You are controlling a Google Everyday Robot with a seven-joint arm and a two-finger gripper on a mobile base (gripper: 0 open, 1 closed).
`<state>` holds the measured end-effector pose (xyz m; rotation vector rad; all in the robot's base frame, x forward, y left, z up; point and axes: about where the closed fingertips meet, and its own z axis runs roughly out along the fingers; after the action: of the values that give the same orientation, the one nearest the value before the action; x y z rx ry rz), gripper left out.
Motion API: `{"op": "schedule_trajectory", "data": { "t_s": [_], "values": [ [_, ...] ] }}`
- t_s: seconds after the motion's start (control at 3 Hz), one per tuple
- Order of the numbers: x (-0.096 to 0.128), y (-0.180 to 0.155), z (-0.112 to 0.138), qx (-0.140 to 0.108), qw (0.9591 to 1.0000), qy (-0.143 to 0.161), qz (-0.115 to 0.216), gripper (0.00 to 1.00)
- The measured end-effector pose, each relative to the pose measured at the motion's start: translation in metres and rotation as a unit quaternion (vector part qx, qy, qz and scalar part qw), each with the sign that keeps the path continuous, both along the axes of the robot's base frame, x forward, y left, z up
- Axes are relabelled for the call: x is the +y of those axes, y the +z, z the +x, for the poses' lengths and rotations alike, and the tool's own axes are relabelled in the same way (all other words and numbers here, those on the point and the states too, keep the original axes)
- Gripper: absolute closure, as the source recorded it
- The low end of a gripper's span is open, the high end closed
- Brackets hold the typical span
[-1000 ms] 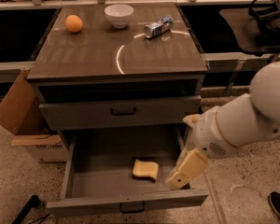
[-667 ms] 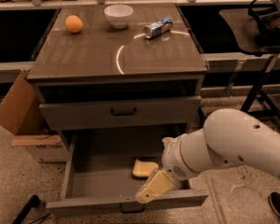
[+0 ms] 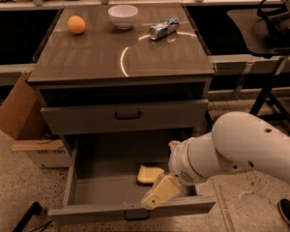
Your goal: Pick sponge from middle drawer and place on counter
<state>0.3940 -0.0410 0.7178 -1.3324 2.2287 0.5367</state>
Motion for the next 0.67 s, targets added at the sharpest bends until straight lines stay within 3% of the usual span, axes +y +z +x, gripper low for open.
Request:
{"op": "schedule_trajectory", "data": {
  "t_s": [0.33,0.67],
  "values": [
    [0.007,-0.032,0.016,0.005,1.0000,0.006,-0.002,0.00],
    [0.013,-0.091,0.047,0.001,0.9999,0.017,0.000,0.00]
  ]
}}
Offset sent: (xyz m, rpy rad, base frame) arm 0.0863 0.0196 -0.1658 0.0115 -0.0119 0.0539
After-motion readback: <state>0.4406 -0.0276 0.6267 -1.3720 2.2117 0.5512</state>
